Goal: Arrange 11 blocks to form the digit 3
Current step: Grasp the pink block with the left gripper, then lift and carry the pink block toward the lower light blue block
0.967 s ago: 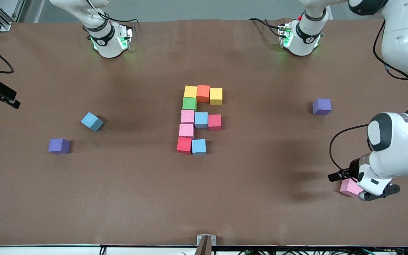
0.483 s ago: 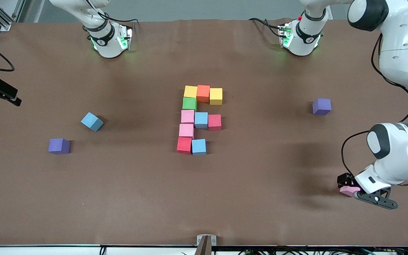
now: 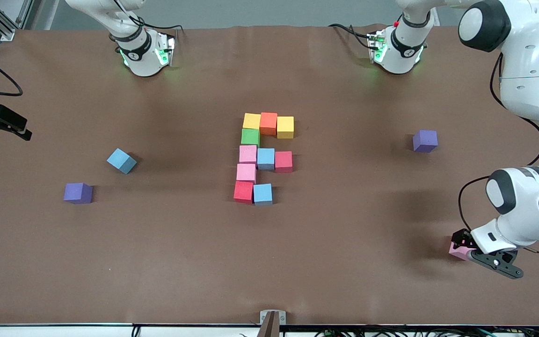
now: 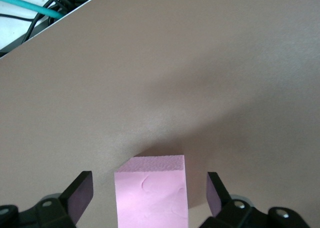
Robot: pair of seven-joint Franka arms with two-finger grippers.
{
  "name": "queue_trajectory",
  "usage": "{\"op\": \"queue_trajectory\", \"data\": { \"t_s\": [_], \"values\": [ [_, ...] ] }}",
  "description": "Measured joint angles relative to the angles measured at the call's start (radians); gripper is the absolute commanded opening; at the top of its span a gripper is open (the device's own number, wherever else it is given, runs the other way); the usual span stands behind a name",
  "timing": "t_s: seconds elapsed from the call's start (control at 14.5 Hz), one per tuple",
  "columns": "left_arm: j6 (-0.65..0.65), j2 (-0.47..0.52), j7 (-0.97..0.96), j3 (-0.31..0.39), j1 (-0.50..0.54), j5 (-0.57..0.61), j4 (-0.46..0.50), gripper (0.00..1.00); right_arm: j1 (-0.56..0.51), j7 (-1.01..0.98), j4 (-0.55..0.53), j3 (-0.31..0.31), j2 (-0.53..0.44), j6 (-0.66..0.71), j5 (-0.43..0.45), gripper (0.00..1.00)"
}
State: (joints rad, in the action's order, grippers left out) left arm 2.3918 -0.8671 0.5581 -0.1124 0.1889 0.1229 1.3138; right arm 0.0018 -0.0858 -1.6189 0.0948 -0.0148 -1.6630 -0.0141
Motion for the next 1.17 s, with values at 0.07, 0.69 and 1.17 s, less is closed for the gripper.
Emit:
{"op": "queue_trajectory", "data": {
  "t_s": [0.07, 0.69, 1.17],
  "values": [
    [0.0, -0.005, 0.004, 0.001, 0.004, 0.0, 0.0, 0.98, 0.0, 0.0, 0.0, 0.0, 0.0, 0.0, 0.0, 1.0],
    [0.001, -0.042, 0.01, 0.001, 0.013, -0.025, -0.005, 0.29, 0.0, 0.0, -0.001, 0.0, 0.0, 0.002, 0.0, 1.0],
    [-0.139, 0.014, -0.338, -0.095, 0.003, -0.111, -0.031, 0.25, 0.0, 0.0, -0.001, -0.001, 0.0, 0.003, 0.0, 1.0]
  ]
}}
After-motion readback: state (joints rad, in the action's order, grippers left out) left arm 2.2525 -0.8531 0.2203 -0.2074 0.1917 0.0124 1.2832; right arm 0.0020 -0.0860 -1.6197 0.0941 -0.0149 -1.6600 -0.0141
